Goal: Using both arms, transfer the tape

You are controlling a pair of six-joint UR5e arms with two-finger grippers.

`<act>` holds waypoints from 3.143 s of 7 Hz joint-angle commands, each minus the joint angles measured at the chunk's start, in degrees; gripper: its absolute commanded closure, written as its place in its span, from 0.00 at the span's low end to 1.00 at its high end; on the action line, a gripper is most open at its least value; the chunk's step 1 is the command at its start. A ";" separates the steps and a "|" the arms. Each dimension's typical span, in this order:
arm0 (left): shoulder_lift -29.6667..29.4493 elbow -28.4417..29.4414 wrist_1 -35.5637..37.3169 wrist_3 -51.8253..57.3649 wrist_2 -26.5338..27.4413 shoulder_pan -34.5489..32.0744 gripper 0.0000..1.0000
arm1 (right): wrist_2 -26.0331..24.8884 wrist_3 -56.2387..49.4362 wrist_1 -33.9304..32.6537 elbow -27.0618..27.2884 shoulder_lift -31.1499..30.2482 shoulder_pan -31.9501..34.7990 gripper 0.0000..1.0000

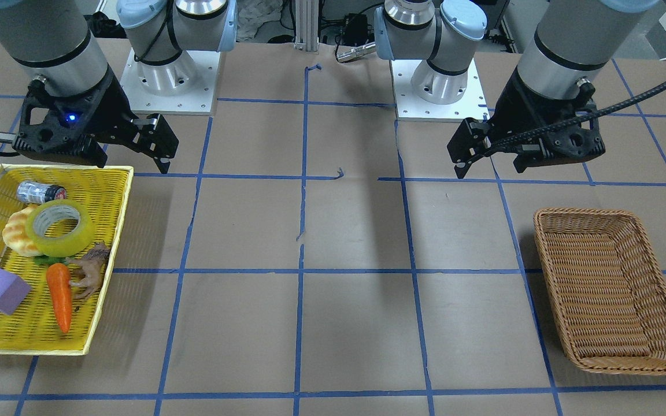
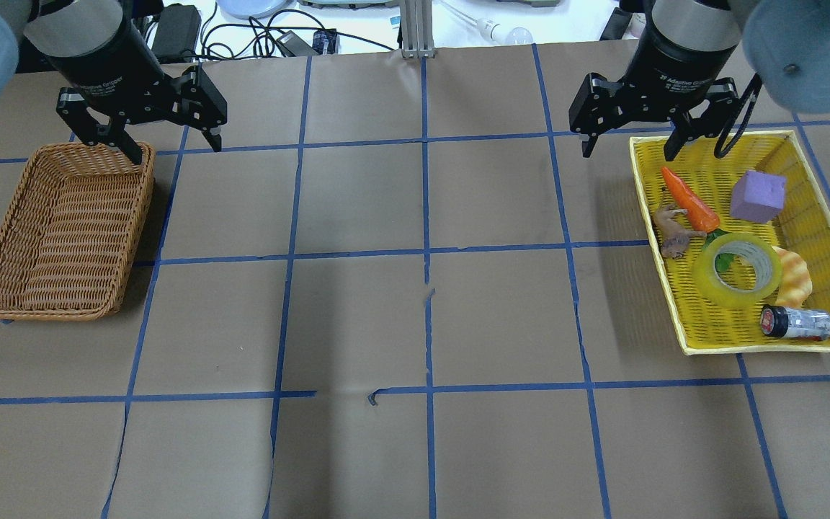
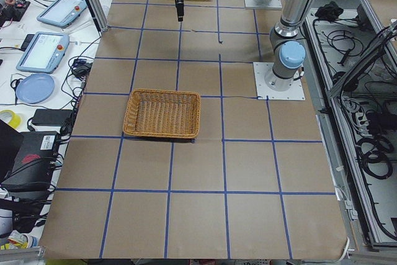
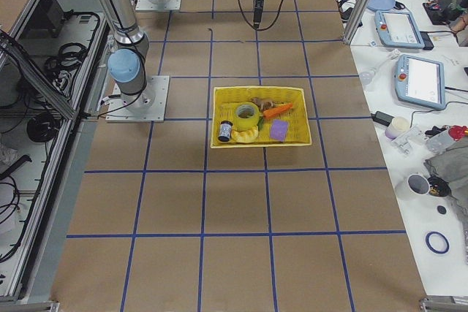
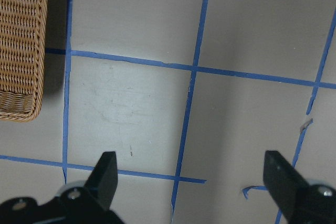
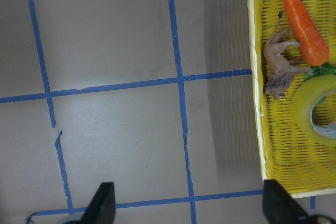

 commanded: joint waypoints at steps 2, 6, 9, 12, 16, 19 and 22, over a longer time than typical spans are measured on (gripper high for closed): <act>-0.09 -0.02 0.00 0.27 -0.03 0.00 0.00 | -0.21 -0.44 0.61 0.06 0.21 0.00 0.00; -0.09 -0.02 -0.09 0.27 -0.03 0.00 0.00 | -13.74 -0.78 -3.75 7.49 2.93 -11.46 0.00; 0.00 -0.11 -0.44 0.44 -0.03 -0.35 0.00 | -13.23 -18.06 -15.10 15.67 3.99 -22.28 0.00; 0.00 -0.99 -0.09 4.30 0.06 -0.35 0.00 | -14.01 -37.50 -29.60 21.40 11.18 -25.91 0.00; 0.09 -0.99 -0.09 4.05 0.06 -0.35 0.00 | -12.95 -40.44 -29.62 22.20 13.13 -31.11 0.23; 0.00 -1.08 -0.09 3.79 0.06 -0.26 0.00 | -8.39 -39.99 -29.36 22.91 13.40 -31.20 0.22; 0.00 -1.08 -0.09 3.61 -0.03 -0.26 0.00 | -8.30 -40.60 -29.44 21.94 13.22 -30.93 0.00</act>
